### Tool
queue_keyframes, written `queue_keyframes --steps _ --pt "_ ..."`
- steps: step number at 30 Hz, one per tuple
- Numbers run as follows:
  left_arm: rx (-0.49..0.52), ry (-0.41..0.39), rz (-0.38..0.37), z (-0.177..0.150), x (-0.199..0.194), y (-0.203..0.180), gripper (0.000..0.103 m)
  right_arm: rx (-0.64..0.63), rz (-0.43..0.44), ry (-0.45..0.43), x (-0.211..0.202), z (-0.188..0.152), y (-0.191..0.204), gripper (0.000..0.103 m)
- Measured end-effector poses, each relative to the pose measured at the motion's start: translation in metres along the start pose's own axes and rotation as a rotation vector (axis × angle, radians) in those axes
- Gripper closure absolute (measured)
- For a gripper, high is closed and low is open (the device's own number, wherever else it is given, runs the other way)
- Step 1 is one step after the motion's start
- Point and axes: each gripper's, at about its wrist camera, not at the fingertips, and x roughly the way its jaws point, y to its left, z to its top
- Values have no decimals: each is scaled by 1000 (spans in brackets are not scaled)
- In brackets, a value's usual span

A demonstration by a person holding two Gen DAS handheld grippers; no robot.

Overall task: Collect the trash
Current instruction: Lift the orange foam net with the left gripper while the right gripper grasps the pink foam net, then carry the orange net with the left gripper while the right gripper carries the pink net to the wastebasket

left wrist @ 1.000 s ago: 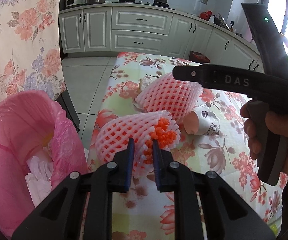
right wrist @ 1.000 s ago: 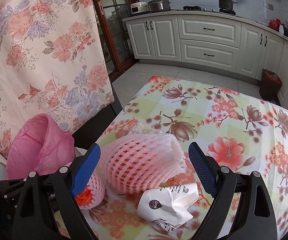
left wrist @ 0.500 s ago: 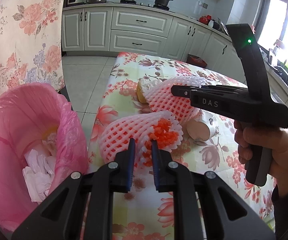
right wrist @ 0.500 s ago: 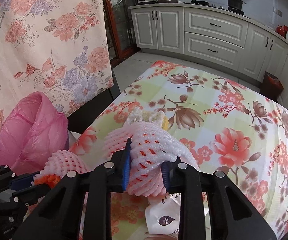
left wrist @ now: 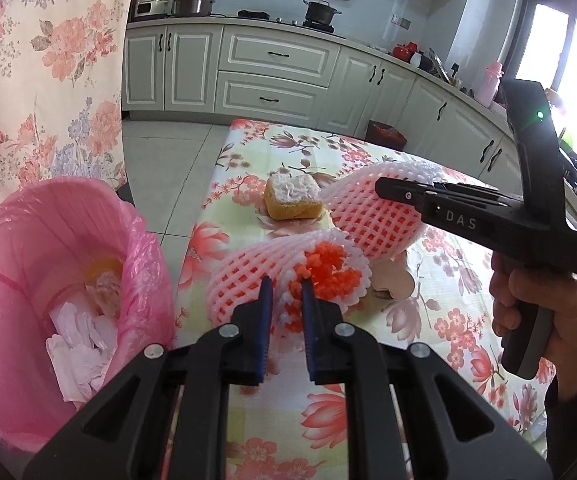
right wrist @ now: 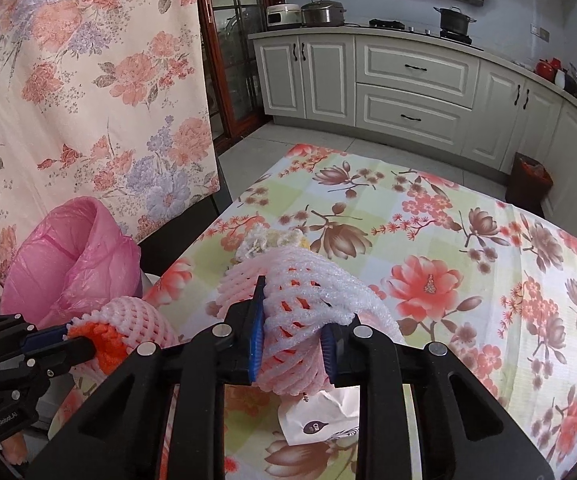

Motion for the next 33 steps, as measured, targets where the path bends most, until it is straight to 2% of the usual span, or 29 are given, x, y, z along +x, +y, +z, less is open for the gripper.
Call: queue_keyframes --steps 19,26,33 --pt "12 -123 -13 10 -60 -5 89 28 -16 -101 -65 -3 3 79" --pt "-13 -191 25 15 -95 14 89 18 -8 -134 -86 -3 18 79" --pt "-63 -246 88 14 -130 49 89 -19 22 -148 -94 3 47 79"
